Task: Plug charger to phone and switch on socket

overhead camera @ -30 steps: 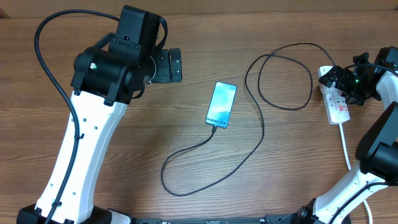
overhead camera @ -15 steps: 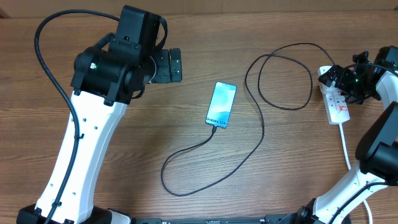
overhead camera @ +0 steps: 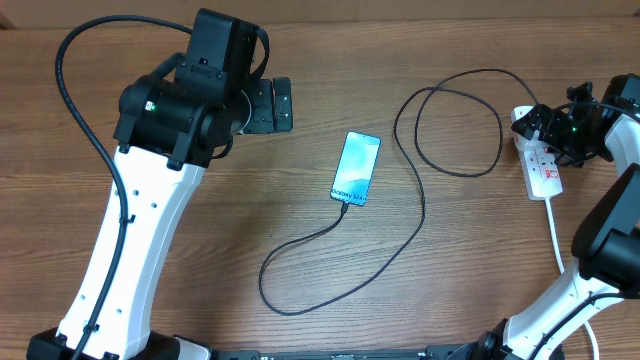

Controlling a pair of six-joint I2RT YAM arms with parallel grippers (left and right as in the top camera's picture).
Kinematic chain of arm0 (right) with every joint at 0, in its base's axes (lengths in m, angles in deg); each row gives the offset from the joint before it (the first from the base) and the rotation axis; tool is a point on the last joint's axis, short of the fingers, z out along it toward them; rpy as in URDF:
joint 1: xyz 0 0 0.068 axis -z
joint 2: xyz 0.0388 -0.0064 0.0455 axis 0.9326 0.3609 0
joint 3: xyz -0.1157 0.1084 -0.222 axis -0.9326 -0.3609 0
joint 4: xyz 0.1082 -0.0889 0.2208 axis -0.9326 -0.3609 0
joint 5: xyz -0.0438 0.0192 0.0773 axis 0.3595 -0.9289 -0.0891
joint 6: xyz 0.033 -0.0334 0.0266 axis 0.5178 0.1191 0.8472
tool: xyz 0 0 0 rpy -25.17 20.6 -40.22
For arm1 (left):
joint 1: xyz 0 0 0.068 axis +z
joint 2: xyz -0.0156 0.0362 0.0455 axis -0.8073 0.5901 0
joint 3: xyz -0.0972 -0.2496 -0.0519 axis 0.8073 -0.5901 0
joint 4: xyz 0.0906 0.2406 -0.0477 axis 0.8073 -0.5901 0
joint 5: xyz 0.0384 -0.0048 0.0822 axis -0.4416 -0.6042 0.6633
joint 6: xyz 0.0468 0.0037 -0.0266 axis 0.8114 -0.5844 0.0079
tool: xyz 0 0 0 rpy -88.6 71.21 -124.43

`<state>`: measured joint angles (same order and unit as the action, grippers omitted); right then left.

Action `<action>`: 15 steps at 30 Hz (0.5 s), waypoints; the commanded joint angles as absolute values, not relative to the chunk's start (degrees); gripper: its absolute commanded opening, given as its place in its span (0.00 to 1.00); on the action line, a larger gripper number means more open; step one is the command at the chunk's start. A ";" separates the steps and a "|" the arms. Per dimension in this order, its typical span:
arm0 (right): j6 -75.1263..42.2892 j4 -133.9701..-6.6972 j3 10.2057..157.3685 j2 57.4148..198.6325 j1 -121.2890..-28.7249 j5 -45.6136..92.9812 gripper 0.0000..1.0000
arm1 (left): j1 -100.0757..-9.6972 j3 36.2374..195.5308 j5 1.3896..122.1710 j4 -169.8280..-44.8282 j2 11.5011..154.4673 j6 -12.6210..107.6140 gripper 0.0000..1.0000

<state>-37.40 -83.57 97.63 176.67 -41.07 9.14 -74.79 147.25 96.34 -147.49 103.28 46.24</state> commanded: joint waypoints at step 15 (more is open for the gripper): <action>-36.18 -86.63 96.39 177.08 -41.80 4.15 0.97 | -74.48 147.62 97.32 -147.51 103.61 46.48 0.99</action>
<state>-36.81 -86.34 97.98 176.36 -41.10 6.93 -74.79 147.25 96.34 -147.49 103.28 46.24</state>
